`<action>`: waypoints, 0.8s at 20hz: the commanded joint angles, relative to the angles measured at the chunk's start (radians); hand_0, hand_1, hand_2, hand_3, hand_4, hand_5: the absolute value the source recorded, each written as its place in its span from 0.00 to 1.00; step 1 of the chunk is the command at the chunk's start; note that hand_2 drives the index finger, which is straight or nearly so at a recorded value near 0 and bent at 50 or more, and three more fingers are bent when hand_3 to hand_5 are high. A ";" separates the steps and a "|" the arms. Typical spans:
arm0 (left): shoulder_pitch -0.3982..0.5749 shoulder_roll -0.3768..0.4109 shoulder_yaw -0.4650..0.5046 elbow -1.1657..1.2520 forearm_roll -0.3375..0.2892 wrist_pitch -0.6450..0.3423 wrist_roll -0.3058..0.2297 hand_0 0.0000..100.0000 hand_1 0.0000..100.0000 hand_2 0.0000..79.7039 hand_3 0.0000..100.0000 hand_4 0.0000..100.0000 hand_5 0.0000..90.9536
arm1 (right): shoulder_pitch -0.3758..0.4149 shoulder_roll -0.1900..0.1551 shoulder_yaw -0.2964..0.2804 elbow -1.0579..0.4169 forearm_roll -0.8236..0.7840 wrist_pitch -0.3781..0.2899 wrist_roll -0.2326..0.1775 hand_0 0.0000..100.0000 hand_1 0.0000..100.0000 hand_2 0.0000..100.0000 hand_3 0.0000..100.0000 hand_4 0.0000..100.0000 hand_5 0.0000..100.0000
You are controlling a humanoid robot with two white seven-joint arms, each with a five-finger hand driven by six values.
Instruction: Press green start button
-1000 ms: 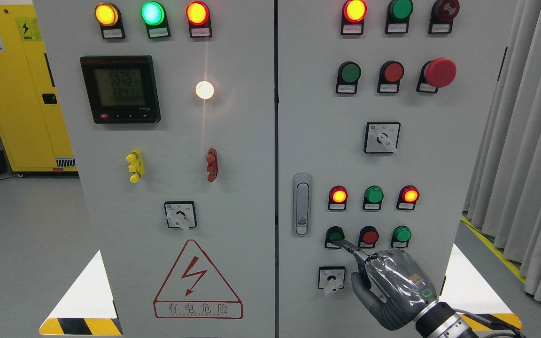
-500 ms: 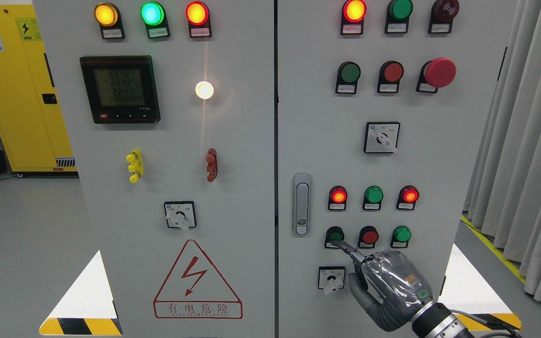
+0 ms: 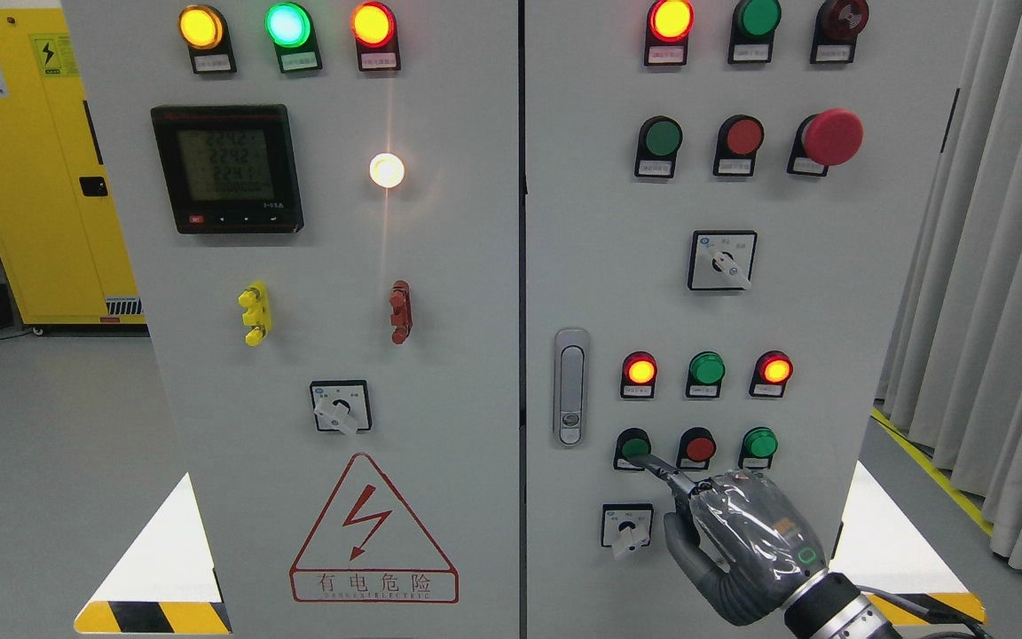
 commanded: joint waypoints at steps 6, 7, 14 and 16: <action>-0.029 0.001 0.000 -0.028 0.000 0.001 0.000 0.12 0.56 0.00 0.00 0.00 0.00 | 0.069 0.015 -0.027 -0.143 -0.179 -0.059 -0.003 1.00 0.76 0.00 0.86 0.93 1.00; -0.029 0.001 0.000 -0.028 0.000 0.001 0.000 0.12 0.56 0.00 0.00 0.00 0.00 | 0.077 0.016 -0.028 -0.145 -0.221 -0.055 -0.003 1.00 0.76 0.00 0.86 0.93 1.00; -0.029 0.001 0.000 -0.028 0.000 0.001 0.000 0.12 0.56 0.00 0.00 0.00 0.00 | 0.172 0.030 -0.008 -0.142 -0.608 0.031 0.023 0.87 0.56 0.00 0.56 0.57 0.56; -0.029 0.001 0.000 -0.028 0.000 0.001 0.000 0.12 0.56 0.00 0.00 0.00 0.00 | 0.210 0.030 -0.008 -0.151 -0.687 0.030 0.067 0.68 0.49 0.00 0.29 0.28 0.26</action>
